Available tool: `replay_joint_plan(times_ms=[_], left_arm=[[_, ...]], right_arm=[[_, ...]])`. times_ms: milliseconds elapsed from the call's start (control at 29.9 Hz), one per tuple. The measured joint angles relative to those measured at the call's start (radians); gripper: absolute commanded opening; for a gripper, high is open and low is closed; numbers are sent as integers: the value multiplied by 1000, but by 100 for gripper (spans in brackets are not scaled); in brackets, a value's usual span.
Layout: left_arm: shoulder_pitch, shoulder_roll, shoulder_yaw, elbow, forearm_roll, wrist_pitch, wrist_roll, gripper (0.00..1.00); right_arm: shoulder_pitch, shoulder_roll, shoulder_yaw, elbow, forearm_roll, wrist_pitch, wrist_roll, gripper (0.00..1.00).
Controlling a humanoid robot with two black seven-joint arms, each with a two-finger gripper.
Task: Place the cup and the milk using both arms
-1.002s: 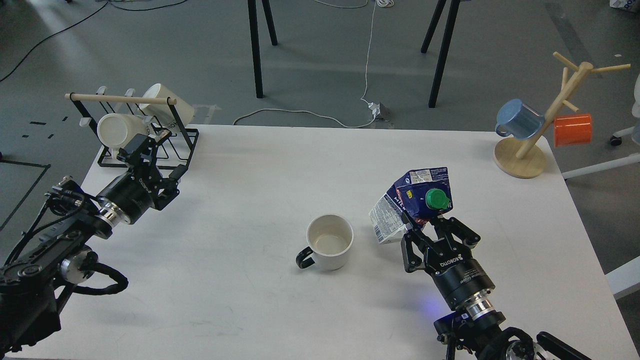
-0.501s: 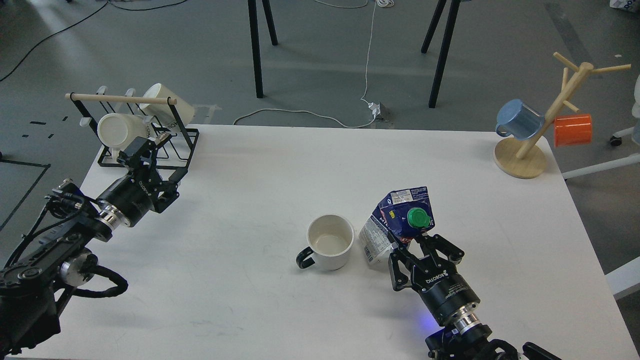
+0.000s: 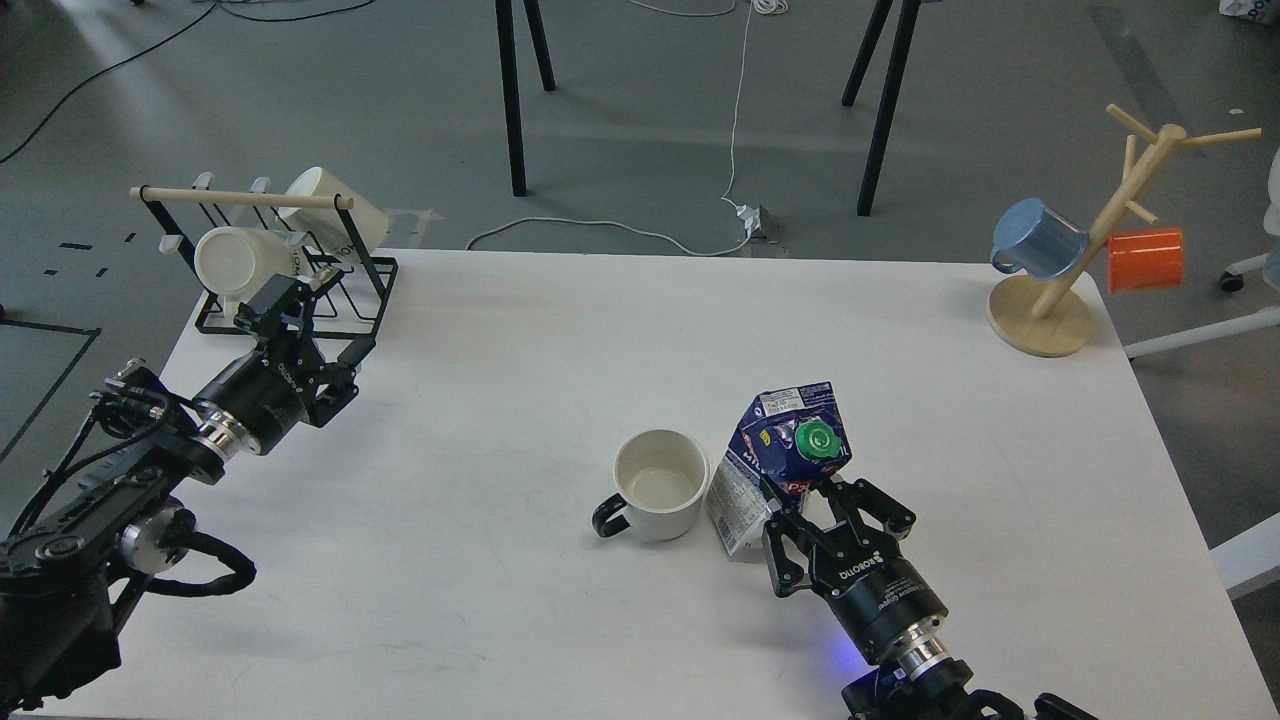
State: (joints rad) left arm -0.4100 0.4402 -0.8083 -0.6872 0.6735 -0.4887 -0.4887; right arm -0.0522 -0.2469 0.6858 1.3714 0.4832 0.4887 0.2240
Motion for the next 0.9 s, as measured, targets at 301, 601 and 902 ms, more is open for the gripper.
replay_joint_plan(times_ms=[301,601,902], left_arm=[[3,-1,1,0,0,0,0,100],[3,-2,1,0,0,0,0,100],[4,-2,1,0,0,0,0,100]], right_arm=[[-3,-2,-3,3,-1,0,-1,97],[-61,-36,-21,30,-2,0,-2,97],[-197,-241,-9,166,-11,0,-2,98]])
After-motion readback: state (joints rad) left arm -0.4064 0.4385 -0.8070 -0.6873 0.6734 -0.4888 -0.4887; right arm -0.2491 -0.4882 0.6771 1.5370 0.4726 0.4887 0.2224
